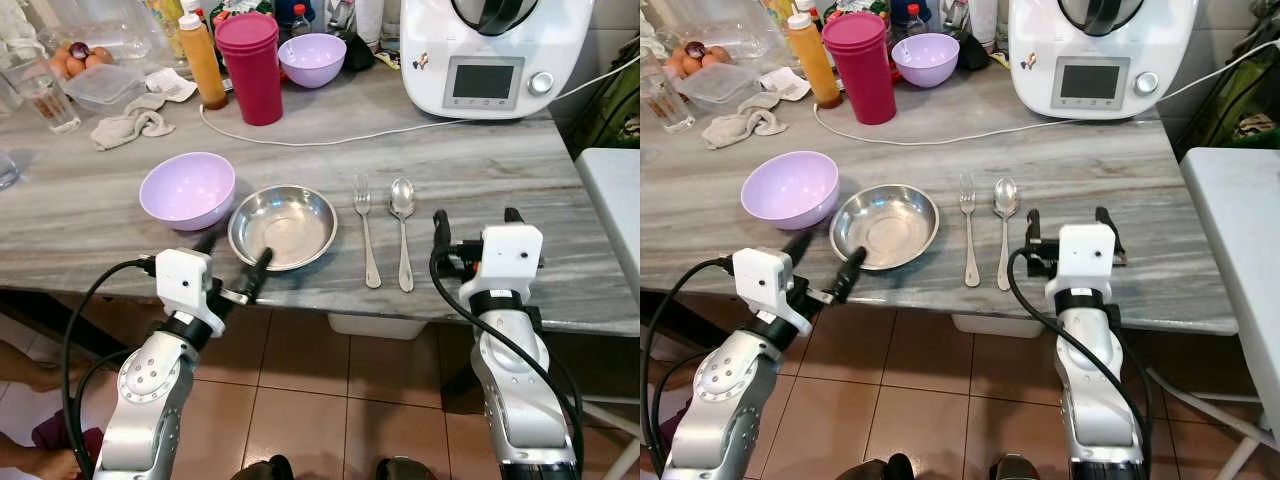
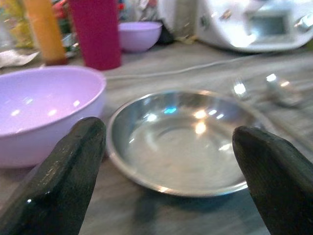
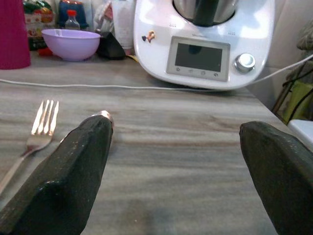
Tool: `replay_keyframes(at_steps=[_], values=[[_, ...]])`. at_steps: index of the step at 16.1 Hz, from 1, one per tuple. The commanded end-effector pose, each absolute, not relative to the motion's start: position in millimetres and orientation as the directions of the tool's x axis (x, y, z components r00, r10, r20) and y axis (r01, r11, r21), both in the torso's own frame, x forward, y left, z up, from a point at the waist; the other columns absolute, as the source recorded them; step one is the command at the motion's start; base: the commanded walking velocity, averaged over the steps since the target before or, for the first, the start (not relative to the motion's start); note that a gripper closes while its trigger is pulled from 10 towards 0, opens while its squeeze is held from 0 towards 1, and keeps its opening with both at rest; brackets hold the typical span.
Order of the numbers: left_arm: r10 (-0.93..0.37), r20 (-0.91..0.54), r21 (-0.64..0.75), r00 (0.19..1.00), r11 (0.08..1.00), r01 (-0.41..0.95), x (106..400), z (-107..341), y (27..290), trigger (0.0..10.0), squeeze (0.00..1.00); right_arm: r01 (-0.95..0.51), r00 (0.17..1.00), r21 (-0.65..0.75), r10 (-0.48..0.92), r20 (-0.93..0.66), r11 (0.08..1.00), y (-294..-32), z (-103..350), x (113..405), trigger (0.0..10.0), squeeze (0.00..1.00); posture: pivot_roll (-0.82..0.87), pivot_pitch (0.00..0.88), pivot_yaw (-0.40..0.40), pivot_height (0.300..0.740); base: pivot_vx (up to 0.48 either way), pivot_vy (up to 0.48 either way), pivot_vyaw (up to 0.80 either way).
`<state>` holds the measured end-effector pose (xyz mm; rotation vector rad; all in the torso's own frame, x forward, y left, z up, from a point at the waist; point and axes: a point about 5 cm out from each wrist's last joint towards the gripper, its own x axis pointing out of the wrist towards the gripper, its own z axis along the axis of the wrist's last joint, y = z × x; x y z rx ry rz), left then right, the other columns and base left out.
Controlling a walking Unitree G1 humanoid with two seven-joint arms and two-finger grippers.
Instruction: Setting the table
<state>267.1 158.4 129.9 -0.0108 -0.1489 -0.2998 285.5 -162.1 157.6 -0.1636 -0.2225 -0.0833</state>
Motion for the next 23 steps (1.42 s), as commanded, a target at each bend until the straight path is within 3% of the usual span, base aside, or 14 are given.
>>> replay_keyframes(at_steps=[1,10,14,23], values=[[-0.230,0.115,0.032,0.966,0.973,0.228,268.3,124.5,166.0,10.0,0.00,0.107,0.970,-0.153,-0.070,0.232,0.982,-161.3,160.5,283.9,10.0,0.00,-0.16,0.141,0.073,0.740,0.000,0.000,0.00],[-0.103,0.117,0.075,0.988,0.993,0.094,278.6,124.9,167.9,10.0,0.00,0.113,0.976,-0.131,-0.085,0.200,0.985,-165.0,158.3,287.8,10.0,0.00,-0.16,0.125,0.066,0.740,0.000,0.000,-0.70],[-0.093,0.119,0.080,0.989,0.993,0.084,280.3,126.2,167.6,10.0,0.00,0.108,0.975,-0.136,-0.078,0.209,0.985,-164.6,159.9,288.4,10.0,0.00,-0.15,0.123,0.066,0.740,0.000,0.000,0.00],[-0.087,0.114,0.074,0.990,0.994,0.079,282.5,127.6,163.3,10.0,0.00,0.103,0.974,-0.139,-0.071,0.216,0.985,-163.6,162.1,289.1,10.0,0.00,-0.16,0.129,0.063,0.740,-0.314,0.000,0.00]])
